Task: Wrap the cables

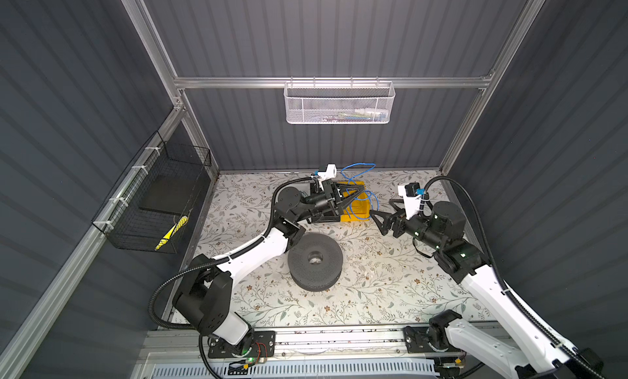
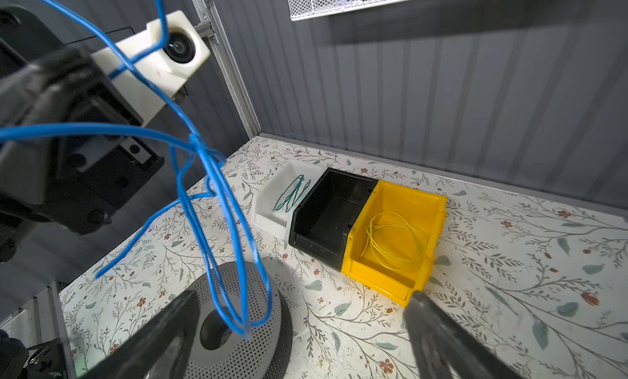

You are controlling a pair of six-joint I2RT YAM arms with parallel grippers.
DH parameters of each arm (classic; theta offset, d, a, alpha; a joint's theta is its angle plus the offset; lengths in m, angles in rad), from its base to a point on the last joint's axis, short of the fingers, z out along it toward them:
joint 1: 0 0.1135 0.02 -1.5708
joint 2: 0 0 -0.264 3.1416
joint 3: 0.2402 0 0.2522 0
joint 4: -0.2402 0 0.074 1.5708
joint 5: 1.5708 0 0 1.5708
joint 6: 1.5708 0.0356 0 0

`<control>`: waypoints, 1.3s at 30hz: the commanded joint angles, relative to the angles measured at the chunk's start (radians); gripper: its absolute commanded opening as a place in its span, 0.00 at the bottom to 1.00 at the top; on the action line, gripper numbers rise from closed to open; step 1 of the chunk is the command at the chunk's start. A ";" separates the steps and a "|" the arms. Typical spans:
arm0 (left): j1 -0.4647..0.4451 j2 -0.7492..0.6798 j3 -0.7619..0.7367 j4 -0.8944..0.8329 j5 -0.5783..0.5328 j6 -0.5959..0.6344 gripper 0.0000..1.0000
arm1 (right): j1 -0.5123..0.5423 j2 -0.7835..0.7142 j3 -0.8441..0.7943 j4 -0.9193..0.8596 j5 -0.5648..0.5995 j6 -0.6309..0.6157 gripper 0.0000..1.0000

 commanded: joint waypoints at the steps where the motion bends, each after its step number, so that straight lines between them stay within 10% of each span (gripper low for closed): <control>1: 0.004 -0.039 0.029 0.002 0.023 0.017 0.00 | -0.003 0.012 -0.014 0.066 -0.019 -0.022 0.95; 7: 0.004 -0.031 0.032 0.028 0.024 0.002 0.00 | -0.007 0.064 -0.009 0.139 -0.098 0.009 0.77; 13: 0.004 -0.014 0.050 0.081 0.024 -0.029 0.00 | -0.007 0.077 -0.009 0.173 -0.109 0.032 0.24; 18: 0.004 0.004 0.075 0.117 0.046 -0.048 0.00 | -0.006 0.078 -0.014 0.160 -0.042 0.042 0.04; 39: -0.078 0.035 0.240 0.277 0.291 -0.121 0.00 | 0.104 0.336 0.198 -0.068 0.504 0.032 0.00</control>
